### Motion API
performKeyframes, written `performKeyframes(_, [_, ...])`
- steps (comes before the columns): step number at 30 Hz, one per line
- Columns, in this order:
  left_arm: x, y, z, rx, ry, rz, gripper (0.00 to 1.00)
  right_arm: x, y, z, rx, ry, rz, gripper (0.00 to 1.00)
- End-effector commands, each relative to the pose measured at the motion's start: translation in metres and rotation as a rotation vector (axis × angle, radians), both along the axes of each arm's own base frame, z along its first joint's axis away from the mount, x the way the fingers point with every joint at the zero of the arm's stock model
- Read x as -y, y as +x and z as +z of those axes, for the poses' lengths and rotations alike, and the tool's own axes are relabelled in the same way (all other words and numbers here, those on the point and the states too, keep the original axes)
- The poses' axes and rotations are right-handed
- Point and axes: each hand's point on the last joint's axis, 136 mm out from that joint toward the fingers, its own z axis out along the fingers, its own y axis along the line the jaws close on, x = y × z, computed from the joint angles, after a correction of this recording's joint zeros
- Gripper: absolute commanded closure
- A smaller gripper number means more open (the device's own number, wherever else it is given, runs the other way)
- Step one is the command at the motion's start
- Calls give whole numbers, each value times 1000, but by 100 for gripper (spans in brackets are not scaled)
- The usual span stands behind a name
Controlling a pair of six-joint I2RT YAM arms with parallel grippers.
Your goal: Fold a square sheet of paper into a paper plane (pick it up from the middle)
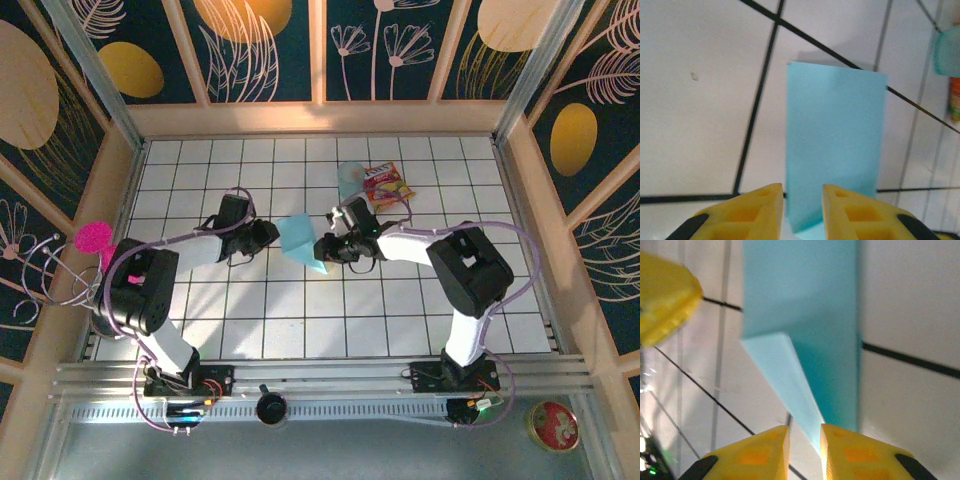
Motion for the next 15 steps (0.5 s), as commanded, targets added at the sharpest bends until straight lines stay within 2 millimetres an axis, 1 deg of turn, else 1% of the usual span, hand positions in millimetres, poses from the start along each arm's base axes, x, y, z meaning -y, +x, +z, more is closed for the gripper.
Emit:
performKeyframes(1, [17,-16,7,-14,-85,-2,68,-9,11,31,67,84,-11,75])
performKeyframes(4, [28,-28,2,-40,-134,1,62,-10,11,21,44,70,-5,74])
performKeyframes(7, [28,-35,-5,-60,-145,38,57,-11,10,15,27,72,3,73])
performKeyframes(9, [30,-36,-6,-63,-170,44,56,-13,10,11,17,67,13,73])
performKeyframes(12, [39,-37,-7,-74,-205,26,55,-15,10,3,3,58,20,73])
performKeyframes(15, [44,-36,-8,-81,-221,20,55,-15,11,-5,-10,45,21,76])
